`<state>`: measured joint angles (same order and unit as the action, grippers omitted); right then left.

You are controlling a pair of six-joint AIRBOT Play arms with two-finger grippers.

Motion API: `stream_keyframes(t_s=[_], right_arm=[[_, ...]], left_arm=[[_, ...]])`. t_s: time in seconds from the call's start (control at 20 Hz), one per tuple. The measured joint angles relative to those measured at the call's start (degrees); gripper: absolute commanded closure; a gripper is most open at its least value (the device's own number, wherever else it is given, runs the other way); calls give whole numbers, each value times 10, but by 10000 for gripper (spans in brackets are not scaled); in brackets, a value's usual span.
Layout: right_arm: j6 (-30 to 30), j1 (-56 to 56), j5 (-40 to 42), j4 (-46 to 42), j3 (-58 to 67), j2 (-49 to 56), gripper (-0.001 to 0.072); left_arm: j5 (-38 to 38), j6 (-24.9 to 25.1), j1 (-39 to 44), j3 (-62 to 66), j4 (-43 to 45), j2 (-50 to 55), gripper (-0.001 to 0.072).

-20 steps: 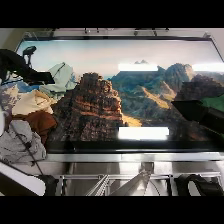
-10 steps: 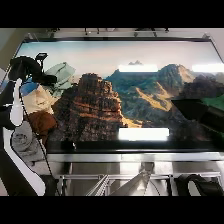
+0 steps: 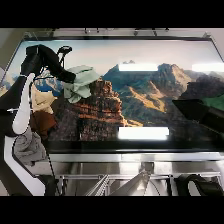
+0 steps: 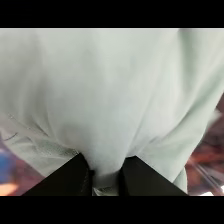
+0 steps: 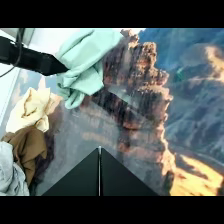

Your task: Fold the shirts.

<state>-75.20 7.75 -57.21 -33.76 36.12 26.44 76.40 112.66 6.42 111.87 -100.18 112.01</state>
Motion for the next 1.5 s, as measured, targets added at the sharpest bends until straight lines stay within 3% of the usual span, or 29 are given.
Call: stream_keyframes(t_s=[0.4,0.45,0.6,0.65,0.8,0.85,0.9,0.95,1.15,1.35,1.5], right_arm=[[0,0,0,0,0,0,691],[0,0,0,0,0,0,691],[0,0,0,0,0,0,691],[0,0,0,0,0,0,691],[0,0,-1,0,0,0,687],[0,0,-1,0,0,1,524],[0,0,-1,-2,0,3,240],[0,0,-2,-10,0,7,212],[-16,0,-21,-68,0,68,211],[-22,0,-42,-94,0,192,212],[-19,9,-20,-100,0,285,271]], left_arm=[[-40,20,206,-137,-160,-122,663],[-48,21,229,-150,-170,-125,425],[-66,18,276,-172,-186,-132,104],[-66,10,286,-175,-190,-132,40],[-45,-23,289,-167,-193,-134,43],[-24,-34,283,-162,-197,-135,43],[1,-45,273,-160,-198,-137,43],[33,-57,259,-166,-198,-140,42],[102,-86,189,-292,-199,-195,42],[19,-76,130,-468,-268,-249,43],[-35,-41,101,-529,-343,-243,44]])
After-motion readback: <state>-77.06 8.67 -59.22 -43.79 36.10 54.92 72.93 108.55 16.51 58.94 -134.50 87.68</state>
